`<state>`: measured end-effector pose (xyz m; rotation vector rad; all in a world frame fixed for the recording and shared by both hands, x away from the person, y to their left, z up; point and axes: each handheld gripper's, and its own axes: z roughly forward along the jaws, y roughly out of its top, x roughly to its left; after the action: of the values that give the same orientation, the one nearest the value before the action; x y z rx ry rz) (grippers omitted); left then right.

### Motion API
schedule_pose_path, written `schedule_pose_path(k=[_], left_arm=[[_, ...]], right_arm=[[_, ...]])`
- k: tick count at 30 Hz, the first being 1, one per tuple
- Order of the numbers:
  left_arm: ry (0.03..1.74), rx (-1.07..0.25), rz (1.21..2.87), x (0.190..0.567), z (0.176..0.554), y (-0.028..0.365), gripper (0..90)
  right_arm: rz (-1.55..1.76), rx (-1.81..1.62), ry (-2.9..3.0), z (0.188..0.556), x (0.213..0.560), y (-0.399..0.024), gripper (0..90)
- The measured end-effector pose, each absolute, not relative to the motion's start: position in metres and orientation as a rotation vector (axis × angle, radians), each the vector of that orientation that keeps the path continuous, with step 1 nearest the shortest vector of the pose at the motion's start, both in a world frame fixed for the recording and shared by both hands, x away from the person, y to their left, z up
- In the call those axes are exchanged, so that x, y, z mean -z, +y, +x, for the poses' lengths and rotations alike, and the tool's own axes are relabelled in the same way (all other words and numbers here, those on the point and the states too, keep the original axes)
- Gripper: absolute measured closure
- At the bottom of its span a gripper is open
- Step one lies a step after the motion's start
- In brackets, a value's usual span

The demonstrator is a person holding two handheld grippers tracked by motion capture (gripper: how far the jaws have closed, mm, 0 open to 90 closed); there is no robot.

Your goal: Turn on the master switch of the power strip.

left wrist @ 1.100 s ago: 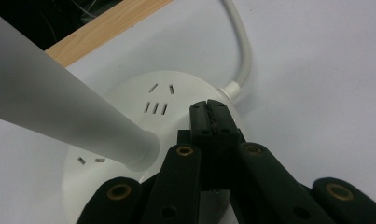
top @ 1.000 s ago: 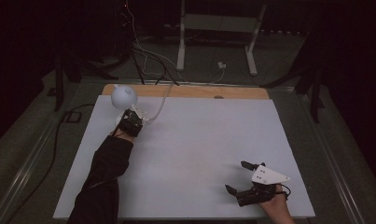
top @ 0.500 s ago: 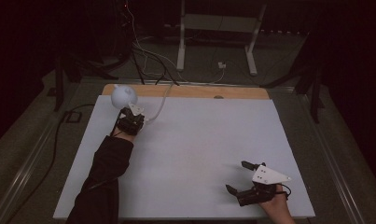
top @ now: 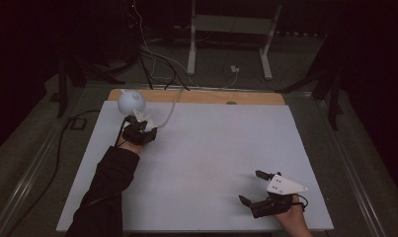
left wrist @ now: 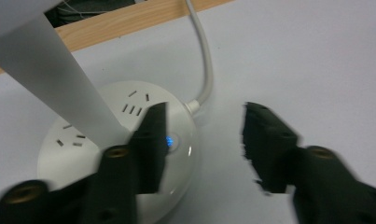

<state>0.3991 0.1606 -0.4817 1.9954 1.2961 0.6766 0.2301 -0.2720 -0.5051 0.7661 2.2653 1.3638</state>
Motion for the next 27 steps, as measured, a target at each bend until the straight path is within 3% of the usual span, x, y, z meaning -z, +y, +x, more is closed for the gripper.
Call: schedule_pose_path(k=[1, 3, 9, 11, 27], left_arm=[[1.296, -0.663, 1.99, 0.482, 0.398, 0.16, 49.3], [1.299, -0.64, 1.977, 0.481, 0.395, 0.16, 36.1], [1.266, -0.578, 1.995, 0.477, 0.39, 0.158, 11.0], [1.234, -0.5, 2.012, 0.474, 0.389, 0.157, 1.6], [1.088, -0.397, 2.037, 0.458, 0.374, 0.152, 0.3]], right_arm=[[0.766, -1.364, 2.265, 0.23, 0.505, -0.272, 0.0], [0.763, -1.366, 2.263, 0.23, 0.505, -0.272, 0.0], [0.765, -1.368, 2.263, 0.23, 0.505, -0.272, 0.0], [0.765, -1.371, 2.263, 0.23, 0.504, -0.272, 0.0], [0.767, -1.374, 2.263, 0.23, 0.504, -0.273, 0.0]])
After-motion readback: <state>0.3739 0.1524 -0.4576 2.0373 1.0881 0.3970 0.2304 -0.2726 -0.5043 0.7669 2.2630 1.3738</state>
